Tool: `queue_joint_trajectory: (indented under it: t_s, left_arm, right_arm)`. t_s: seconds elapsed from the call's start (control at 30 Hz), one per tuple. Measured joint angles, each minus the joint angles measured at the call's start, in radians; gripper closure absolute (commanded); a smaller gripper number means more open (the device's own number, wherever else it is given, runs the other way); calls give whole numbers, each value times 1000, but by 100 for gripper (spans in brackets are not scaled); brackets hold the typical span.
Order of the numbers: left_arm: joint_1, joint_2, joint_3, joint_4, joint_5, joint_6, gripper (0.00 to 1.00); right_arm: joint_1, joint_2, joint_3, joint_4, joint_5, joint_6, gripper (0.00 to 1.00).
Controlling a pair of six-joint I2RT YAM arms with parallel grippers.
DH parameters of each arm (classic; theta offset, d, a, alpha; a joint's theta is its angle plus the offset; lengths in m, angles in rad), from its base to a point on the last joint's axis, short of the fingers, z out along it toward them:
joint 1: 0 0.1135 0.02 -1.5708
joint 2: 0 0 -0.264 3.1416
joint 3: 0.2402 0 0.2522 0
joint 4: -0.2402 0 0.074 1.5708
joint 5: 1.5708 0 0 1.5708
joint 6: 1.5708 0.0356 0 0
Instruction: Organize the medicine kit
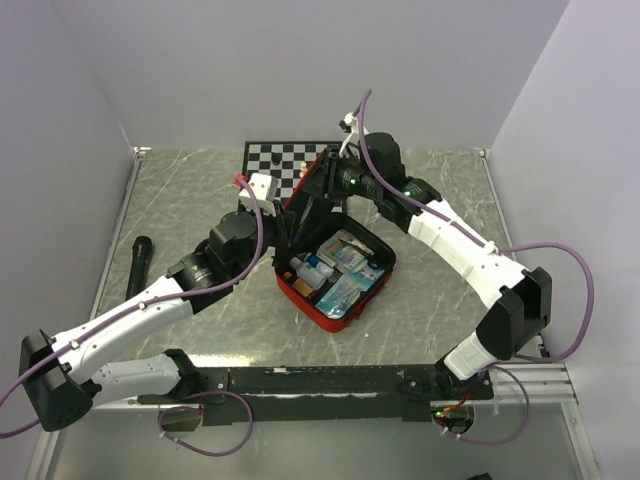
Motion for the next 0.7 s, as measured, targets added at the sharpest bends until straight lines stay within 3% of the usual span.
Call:
queue_joint_trajectory:
  t_s: [0.13,0.3,0.43,0.7]
  left_arm:
    - [-3,-4,-1,-2,22,0,99]
    - [-11,-16,-2,-11,27,0,99]
    - [-11,-18,-2,-14,28,0,99]
    - [-11,-20,-2,-15,61,0,99]
  right_arm:
    - [6,-50,-45,0,19,-13,76]
    - [7,-163,-225,-6,75,-20,62]
    - [8,-225,-322,-10,97,-18,66]
    - [10,-231,-318,15,114,-26,63]
